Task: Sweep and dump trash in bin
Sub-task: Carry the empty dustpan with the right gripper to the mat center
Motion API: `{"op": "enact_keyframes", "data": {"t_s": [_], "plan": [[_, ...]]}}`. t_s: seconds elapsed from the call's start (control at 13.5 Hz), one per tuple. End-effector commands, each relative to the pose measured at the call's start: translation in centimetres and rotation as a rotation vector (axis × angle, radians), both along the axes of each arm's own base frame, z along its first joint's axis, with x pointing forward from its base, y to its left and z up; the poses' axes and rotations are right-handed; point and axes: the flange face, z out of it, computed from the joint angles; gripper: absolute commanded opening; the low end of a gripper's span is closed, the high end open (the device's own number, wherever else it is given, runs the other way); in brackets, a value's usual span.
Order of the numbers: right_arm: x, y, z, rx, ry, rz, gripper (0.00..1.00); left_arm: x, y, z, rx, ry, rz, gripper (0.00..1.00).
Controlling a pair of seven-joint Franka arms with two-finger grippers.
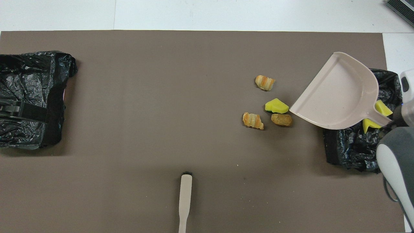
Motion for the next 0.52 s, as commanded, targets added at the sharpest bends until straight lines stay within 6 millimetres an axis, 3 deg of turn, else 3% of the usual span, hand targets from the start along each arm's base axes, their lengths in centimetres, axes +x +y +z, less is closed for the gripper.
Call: {"op": "enact_keyframes", "data": {"t_s": [0.0, 0.15, 0.44], "plan": [[-0.2, 4.5, -1.3, 0.096, -0.035, -0.203, 0.0, -0.7, 0.3, 0.2, 0.009, 0.004, 0.005, 1.0], [0.6, 9.1, -3.3, 0.171, -0.041, -0.365, 0.0, -0.6, 0.3, 0.2, 0.009, 0.001, 0.003, 1.0], [1.7, 22.7, -8.9, 0.237, -0.104, -0.581, 0.0, -0.6, 0.3, 0.2, 0.009, 0.003, 0.003, 1.0]]}}
